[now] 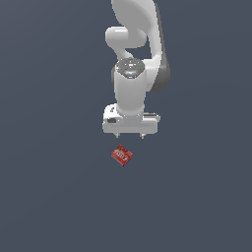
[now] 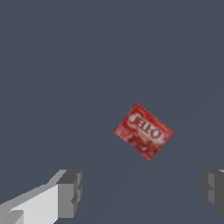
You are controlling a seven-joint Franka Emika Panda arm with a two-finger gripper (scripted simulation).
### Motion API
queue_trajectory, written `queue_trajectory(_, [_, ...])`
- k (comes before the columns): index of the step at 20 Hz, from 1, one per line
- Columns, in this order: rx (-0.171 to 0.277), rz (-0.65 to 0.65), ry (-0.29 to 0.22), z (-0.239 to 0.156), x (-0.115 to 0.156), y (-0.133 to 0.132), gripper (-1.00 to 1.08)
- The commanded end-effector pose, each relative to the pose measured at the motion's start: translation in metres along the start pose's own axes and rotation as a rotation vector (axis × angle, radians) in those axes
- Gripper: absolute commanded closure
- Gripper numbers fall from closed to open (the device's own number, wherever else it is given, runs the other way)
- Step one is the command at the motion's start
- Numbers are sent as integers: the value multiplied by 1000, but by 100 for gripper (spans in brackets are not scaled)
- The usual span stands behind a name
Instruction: Pick up the object and move it to a goal position.
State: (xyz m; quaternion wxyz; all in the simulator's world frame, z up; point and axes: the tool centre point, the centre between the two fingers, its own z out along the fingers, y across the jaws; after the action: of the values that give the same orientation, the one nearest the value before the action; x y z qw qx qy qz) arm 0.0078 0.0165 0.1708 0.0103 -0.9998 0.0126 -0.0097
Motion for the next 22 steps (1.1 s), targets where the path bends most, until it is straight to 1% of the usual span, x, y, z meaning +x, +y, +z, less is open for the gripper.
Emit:
queue_trajectory(1, [0, 0, 0, 0, 0, 0, -92])
queue_trajectory(4, [4, 5, 9, -3, 3, 0, -92])
queue_trajectory(10, [22, 36, 52, -21, 15, -2, -92])
queue_trajectory(16, [20, 30, 51, -20, 15, -2, -92])
queue_trajectory(22, [14, -26, 47, -12, 16, 1, -92])
